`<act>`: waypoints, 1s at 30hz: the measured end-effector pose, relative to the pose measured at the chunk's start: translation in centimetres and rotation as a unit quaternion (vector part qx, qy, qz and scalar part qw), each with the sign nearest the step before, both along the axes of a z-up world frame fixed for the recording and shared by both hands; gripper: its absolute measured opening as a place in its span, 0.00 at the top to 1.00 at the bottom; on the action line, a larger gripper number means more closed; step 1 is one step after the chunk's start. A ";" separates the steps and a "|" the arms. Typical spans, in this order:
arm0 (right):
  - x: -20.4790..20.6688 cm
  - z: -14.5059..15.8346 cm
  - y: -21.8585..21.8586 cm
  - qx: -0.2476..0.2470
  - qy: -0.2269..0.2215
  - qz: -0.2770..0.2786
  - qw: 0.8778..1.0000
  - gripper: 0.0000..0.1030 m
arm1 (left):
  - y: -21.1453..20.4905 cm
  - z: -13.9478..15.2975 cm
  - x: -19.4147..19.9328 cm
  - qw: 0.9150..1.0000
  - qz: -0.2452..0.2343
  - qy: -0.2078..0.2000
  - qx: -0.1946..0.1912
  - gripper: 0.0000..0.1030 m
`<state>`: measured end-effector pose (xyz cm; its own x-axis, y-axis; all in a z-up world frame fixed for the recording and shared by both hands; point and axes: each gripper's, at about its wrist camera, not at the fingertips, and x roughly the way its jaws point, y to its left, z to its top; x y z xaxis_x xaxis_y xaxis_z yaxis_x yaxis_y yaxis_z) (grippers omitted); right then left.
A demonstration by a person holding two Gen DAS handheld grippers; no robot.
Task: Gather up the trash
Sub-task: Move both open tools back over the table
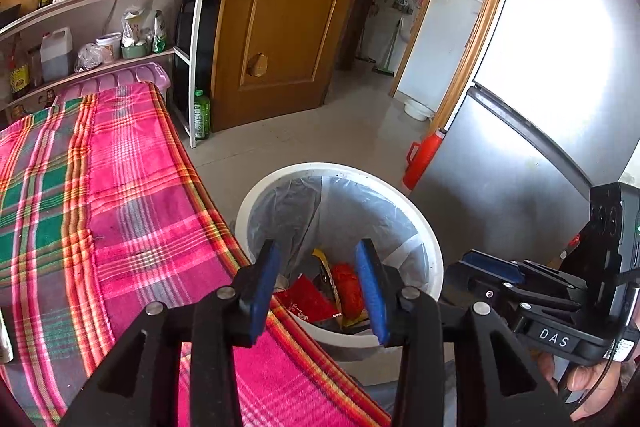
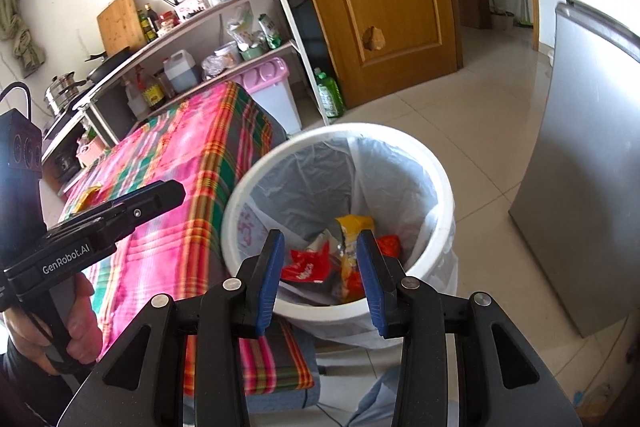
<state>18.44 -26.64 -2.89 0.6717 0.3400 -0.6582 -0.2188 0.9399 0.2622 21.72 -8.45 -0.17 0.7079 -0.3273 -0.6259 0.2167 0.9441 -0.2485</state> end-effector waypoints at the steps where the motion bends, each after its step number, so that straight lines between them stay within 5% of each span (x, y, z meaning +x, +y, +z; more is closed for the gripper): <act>1: -0.2 0.3 0.2 -0.001 -0.004 0.003 1.000 0.62 | 0.3 0.2 -0.3 1.000 0.002 -0.002 -0.002 0.59; 30: -4.3 3.8 9.4 -0.020 -0.078 0.112 0.990 0.60 | 8.5 2.2 -8.5 0.995 0.088 -0.054 0.003 0.57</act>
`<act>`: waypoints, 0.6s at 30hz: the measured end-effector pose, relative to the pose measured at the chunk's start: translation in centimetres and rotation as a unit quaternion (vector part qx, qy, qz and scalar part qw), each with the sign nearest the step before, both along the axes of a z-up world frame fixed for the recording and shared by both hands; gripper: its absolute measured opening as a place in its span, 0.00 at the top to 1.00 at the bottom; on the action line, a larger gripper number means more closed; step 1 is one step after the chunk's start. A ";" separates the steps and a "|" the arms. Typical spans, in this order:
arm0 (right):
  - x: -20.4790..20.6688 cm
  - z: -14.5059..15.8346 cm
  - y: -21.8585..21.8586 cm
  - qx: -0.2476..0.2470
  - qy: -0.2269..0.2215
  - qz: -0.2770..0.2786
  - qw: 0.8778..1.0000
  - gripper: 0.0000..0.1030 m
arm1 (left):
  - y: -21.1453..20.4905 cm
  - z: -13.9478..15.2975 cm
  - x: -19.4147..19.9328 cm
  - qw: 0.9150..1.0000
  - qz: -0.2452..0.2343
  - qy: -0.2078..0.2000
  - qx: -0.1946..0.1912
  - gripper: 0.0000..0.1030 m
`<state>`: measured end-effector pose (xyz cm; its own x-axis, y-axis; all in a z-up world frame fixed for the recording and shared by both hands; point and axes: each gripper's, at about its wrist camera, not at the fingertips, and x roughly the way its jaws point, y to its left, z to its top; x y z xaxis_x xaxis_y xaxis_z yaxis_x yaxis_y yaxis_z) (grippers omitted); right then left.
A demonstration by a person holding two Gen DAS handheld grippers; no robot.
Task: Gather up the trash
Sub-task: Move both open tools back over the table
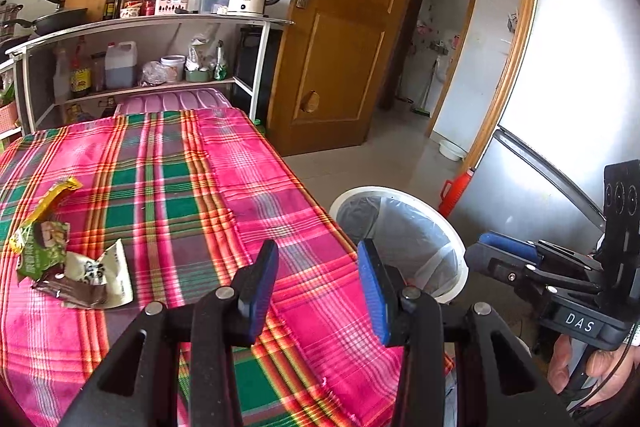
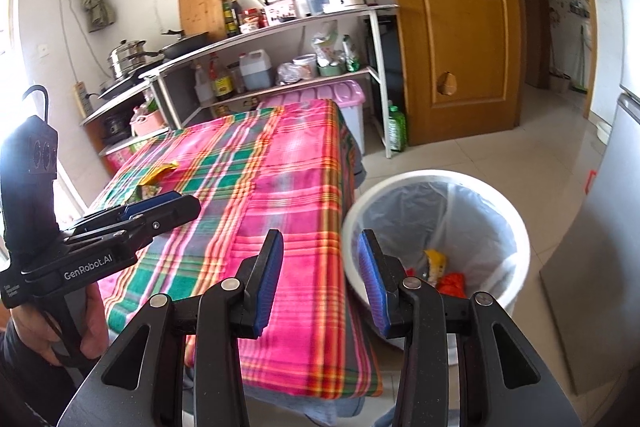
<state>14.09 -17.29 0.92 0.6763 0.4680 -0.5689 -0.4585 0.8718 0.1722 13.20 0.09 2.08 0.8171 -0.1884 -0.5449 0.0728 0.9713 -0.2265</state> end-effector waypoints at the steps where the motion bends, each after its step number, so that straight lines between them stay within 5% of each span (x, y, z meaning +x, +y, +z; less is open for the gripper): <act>1: -0.1 0.0 0.3 -0.001 -0.003 0.003 1.000 0.60 | 0.3 0.0 -0.3 1.000 0.003 -0.002 0.000 0.54; 18: -0.7 -1.2 6.2 -0.015 0.020 0.070 0.997 0.55 | 6.7 -1.7 -4.2 0.996 0.084 -0.001 0.001 0.50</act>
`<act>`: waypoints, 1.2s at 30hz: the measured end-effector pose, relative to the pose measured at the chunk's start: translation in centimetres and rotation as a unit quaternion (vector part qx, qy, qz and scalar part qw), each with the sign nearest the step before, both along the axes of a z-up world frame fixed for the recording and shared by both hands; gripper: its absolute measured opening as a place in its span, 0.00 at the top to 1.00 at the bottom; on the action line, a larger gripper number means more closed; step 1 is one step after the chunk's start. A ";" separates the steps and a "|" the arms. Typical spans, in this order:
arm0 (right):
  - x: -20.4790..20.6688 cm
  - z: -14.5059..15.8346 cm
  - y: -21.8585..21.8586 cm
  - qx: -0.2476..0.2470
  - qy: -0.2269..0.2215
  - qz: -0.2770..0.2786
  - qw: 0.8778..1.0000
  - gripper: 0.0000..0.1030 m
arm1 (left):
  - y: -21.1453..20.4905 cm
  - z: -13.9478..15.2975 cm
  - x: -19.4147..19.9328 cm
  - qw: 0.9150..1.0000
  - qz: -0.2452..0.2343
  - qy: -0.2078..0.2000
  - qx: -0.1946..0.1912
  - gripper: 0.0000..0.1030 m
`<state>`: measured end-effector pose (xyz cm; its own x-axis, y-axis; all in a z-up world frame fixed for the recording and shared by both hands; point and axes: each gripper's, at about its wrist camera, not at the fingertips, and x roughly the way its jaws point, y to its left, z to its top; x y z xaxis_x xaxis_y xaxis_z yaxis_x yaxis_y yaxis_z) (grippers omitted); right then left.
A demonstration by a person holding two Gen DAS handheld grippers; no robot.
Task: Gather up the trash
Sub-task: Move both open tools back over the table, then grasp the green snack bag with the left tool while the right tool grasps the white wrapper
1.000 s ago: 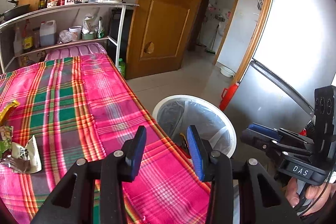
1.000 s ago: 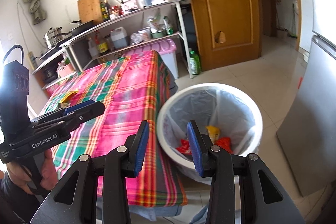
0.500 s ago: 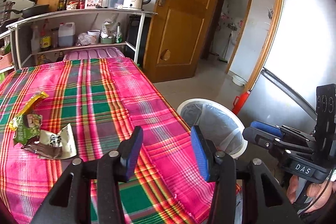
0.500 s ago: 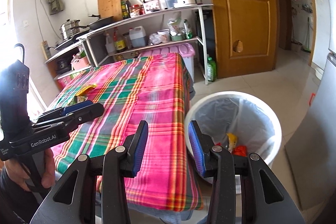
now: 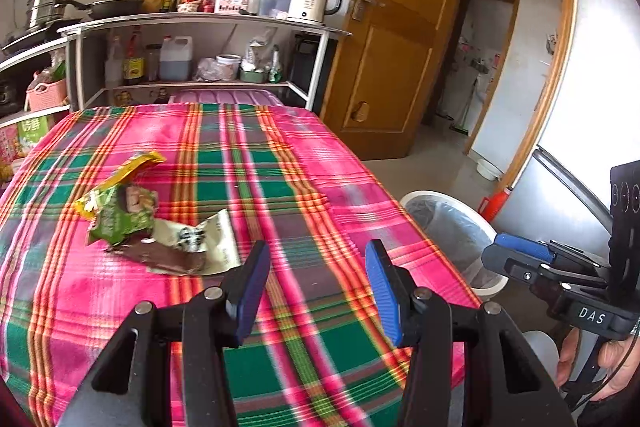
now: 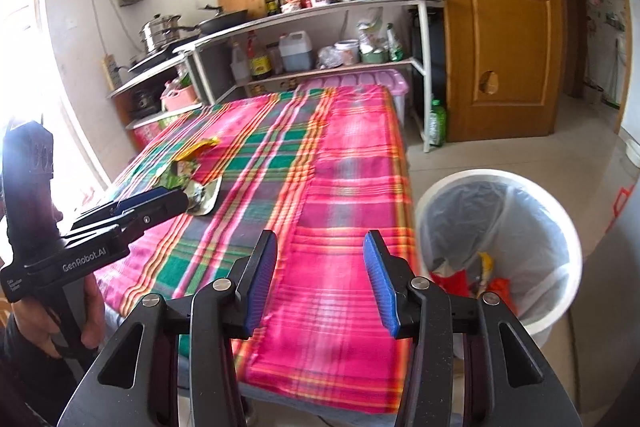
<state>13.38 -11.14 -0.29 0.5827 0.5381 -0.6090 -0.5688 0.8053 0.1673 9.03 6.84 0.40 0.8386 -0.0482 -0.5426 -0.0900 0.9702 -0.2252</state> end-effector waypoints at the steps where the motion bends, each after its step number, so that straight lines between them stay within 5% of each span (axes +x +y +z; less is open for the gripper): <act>1: -0.1 -0.1 0.4 -0.003 0.001 0.006 1.000 0.55 | 0.5 -0.1 -0.3 1.000 0.005 0.001 -0.002 0.50; 23: 1.9 -2.0 9.4 -0.023 0.036 0.085 0.996 0.54 | 10.2 -1.8 -2.1 0.993 0.113 0.021 0.002 0.50; 36: 3.4 -3.0 11.4 -0.033 0.044 0.099 0.994 0.54 | 14.3 -3.1 1.5 0.990 0.130 0.059 -0.005 0.50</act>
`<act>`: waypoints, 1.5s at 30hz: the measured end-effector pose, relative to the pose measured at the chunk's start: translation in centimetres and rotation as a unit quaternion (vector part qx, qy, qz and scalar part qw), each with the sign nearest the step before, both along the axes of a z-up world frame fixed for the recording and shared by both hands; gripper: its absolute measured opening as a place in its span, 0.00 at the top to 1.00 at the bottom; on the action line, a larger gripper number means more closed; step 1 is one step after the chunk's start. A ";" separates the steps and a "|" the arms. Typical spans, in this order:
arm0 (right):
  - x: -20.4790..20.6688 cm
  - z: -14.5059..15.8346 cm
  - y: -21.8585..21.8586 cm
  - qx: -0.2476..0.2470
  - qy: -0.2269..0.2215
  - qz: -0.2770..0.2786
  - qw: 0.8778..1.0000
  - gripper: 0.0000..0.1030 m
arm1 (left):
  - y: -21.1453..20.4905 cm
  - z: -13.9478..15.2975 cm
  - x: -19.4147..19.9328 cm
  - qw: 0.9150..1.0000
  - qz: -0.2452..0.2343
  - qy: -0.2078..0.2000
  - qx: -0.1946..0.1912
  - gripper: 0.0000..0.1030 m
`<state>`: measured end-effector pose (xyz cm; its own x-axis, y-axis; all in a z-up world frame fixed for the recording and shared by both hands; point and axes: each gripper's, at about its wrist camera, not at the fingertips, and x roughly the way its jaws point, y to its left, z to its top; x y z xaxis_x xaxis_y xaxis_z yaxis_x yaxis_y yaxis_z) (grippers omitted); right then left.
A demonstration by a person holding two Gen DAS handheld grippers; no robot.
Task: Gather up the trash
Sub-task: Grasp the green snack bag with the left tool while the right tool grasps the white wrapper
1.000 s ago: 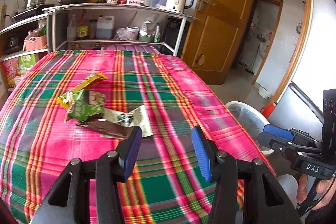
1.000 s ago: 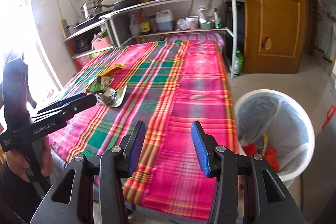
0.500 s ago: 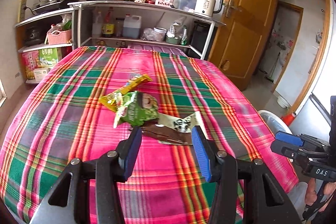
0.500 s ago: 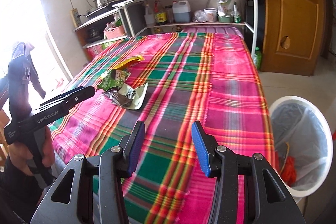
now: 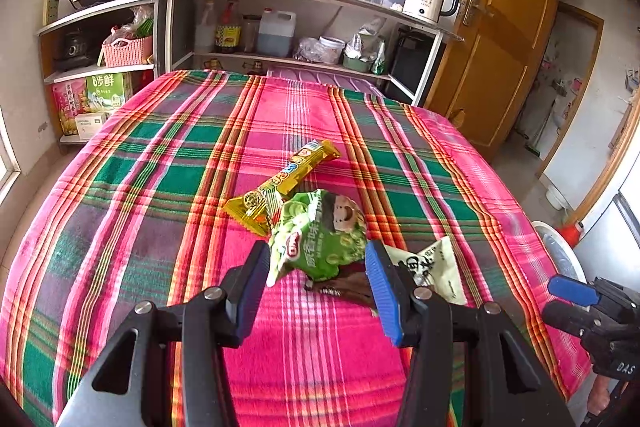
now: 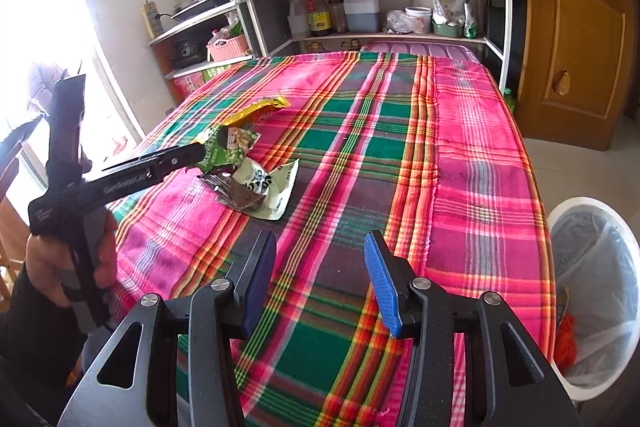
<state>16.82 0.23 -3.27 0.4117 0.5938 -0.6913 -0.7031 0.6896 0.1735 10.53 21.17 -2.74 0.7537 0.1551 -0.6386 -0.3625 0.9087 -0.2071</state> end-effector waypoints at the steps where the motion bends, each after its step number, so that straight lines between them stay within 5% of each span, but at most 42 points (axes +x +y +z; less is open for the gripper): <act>1: 0.2 -0.1 0.1 -0.001 0.001 0.000 1.000 0.54 | 0.2 -0.2 0.5 1.000 -0.001 0.006 -0.003 0.50; 11: 1.8 -0.3 2.4 -0.001 0.007 0.014 1.000 0.54 | 1.7 -1.9 2.8 0.997 0.008 0.054 -0.047 0.49; 14: 2.6 -0.5 3.6 0.003 0.016 0.025 1.000 0.54 | 1.6 -1.8 2.6 0.998 0.004 0.050 -0.048 0.68; 29: 5.0 -2.8 8.5 -0.008 0.072 0.044 0.996 0.49 | 0.6 -0.7 0.8 0.998 -0.035 0.011 -0.047 0.76; 34: 4.3 -2.8 8.9 -0.030 0.053 0.050 0.997 0.71 | 0.9 -1.0 0.5 0.998 -0.028 0.012 -0.055 0.76; 45: 3.2 -0.9 5.8 -0.021 0.011 0.007 1.000 0.81 | 0.4 -0.4 -0.3 0.999 -0.025 0.003 -0.048 0.76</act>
